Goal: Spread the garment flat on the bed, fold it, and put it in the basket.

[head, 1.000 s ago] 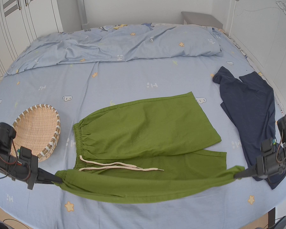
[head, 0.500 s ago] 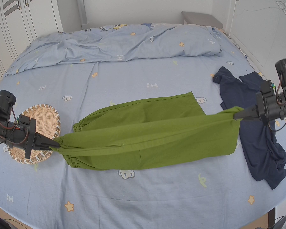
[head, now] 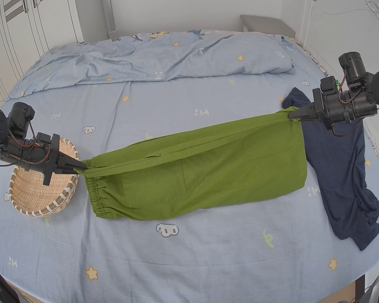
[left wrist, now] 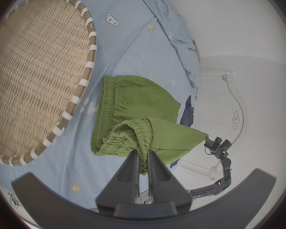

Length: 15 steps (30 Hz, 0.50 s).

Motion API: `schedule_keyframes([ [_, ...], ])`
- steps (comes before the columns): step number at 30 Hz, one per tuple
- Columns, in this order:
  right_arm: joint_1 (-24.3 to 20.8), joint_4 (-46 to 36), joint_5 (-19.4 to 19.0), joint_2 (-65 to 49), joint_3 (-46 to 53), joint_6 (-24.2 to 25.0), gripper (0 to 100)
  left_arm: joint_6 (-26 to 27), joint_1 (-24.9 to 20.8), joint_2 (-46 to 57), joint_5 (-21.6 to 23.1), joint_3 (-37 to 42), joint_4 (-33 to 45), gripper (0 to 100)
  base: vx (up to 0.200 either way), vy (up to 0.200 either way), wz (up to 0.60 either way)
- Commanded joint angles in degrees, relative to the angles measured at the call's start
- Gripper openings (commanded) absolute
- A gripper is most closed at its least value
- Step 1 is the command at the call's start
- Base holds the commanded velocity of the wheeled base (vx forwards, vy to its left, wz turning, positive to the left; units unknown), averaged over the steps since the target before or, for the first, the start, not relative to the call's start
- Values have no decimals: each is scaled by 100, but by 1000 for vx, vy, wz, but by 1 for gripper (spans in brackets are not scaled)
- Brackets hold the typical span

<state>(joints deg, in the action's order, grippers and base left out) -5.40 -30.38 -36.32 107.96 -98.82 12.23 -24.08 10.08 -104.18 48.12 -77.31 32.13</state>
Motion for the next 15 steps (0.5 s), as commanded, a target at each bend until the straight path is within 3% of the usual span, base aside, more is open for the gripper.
schedule_keyframes([
  [1,-31,-65,19,630,-648,8,0,-115,-15,-498,-22,-487,47,0,0,0,0],
  [6,-14,-416,46,981,-1333,8,0,-220,-6,-709,-39,-864,118,0,0,0,0],
  [15,4,-346,46,1377,-1577,-1,0,-220,20,-929,-48,-1137,118,0,0,0,0],
])
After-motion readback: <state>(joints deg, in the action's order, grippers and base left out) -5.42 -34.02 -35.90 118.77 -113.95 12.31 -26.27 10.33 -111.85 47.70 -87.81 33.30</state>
